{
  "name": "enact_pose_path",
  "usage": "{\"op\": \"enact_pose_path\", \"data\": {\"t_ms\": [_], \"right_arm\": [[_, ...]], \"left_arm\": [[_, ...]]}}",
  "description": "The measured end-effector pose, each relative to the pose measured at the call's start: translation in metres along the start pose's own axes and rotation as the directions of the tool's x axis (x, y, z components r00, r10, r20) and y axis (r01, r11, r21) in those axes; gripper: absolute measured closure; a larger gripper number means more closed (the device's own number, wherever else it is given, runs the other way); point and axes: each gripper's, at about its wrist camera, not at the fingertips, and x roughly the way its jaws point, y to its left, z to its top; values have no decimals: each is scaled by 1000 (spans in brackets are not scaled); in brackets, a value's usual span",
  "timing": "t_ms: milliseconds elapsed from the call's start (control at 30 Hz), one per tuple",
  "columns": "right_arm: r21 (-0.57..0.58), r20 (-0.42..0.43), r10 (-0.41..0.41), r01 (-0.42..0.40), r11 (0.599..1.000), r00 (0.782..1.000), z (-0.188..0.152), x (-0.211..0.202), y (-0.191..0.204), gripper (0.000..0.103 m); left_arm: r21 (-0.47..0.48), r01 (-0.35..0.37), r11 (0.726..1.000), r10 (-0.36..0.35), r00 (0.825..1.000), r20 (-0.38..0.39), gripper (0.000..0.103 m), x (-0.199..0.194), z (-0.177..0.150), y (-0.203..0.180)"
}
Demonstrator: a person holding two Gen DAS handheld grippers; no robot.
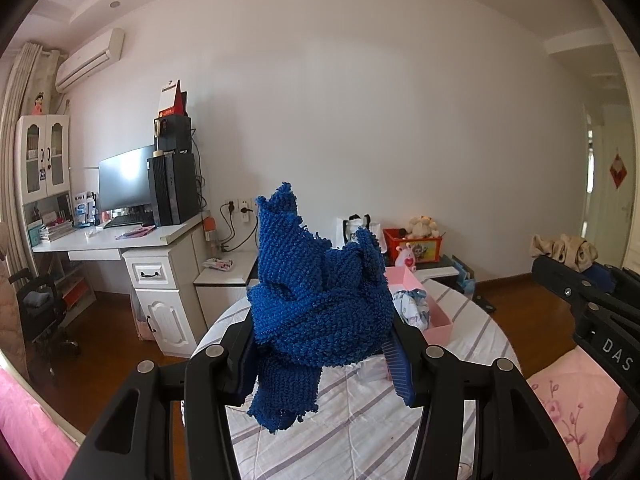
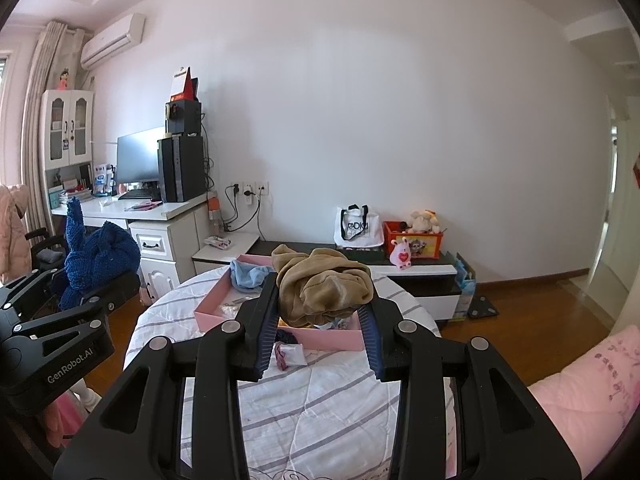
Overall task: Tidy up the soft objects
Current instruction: 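Lift the blue knitted toy with the left tool while the right tool lifts the beige cloth, then lower the blue knitted toy into the box with the left tool while the right tool drops the cloth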
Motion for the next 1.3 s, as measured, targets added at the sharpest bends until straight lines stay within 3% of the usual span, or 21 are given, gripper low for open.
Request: {"op": "enact_pose_path", "data": {"t_ms": [433,833,1300], "right_arm": [[7,-41,-2,2,1000,999,-2,15,3,69],[17,-124,-13,15,1000,992,-11,47,2,69],[38,-275,0,11,999,961,-34,122,-1,69]], "left_arm": [[-7,-9,1000,8,999,-48,52,18,3,4],[-10,-6,1000,4,991,-130,52,59,12,3],[-17,-10,1000,5,960,-281,52,165,38,0]]}}
